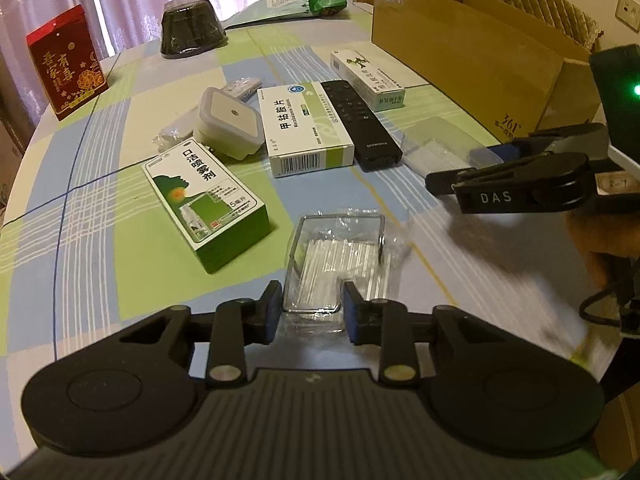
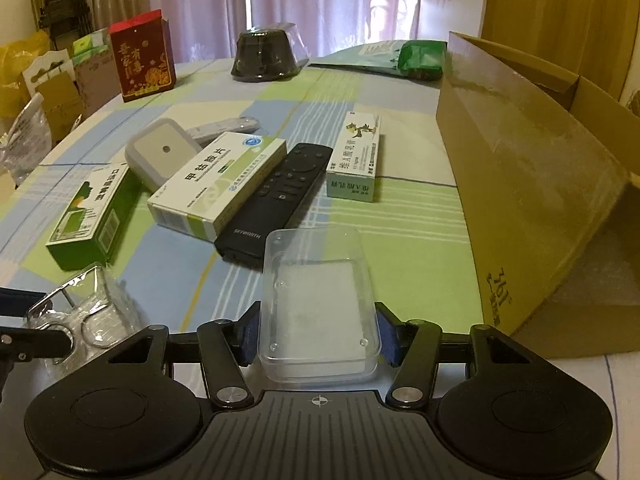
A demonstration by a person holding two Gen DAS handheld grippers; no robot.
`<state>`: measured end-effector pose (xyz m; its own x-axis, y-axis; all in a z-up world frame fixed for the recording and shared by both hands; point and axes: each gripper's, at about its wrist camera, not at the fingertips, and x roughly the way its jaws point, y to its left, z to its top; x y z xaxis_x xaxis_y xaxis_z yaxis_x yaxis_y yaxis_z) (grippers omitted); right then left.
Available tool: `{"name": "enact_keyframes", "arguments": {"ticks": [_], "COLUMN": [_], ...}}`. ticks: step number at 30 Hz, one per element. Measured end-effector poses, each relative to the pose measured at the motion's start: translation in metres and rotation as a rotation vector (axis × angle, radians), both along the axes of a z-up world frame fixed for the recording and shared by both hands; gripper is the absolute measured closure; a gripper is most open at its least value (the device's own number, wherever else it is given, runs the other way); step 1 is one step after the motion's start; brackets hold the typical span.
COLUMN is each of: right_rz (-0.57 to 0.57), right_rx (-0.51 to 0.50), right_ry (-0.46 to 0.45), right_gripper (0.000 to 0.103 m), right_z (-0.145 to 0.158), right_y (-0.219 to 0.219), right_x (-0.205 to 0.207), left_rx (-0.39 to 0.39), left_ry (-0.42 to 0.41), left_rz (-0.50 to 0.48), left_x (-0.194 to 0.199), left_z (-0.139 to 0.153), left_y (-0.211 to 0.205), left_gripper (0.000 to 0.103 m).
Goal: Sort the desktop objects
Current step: 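Grasp the clear plastic tray with the right tool, then carry the keyring bag into the box and open the left tool while the right tool carries the tray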
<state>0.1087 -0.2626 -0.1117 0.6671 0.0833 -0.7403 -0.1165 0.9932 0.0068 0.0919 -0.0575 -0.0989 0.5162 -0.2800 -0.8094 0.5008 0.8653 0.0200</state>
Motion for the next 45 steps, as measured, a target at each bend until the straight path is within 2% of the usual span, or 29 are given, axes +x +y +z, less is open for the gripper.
{"name": "enact_keyframes", "arguments": {"ticks": [7, 19, 31, 45], "right_rz": [-0.008, -0.076, -0.135, -0.230], "right_rx": [0.013, 0.053, 0.033, 0.026], "right_ry": [-0.006, -0.056, -0.163, -0.193], "right_gripper": [0.048, 0.048, 0.048, 0.048], "right_z": [0.027, 0.090, 0.143, 0.159], "right_y": [-0.001, -0.025, -0.070, -0.132], "right_x": [-0.029, -0.062, -0.070, -0.066], "left_rx": [-0.004, -0.065, -0.123, -0.159], "left_ry": [-0.007, -0.053, -0.105, -0.164], "left_rz": [0.024, 0.068, -0.022, -0.139], "left_x": [-0.016, -0.031, -0.025, -0.003], "left_z": [0.015, 0.066, 0.110, 0.144], "left_y": [0.003, -0.007, -0.065, -0.138], "left_gripper": [0.077, 0.077, 0.077, 0.077]}}
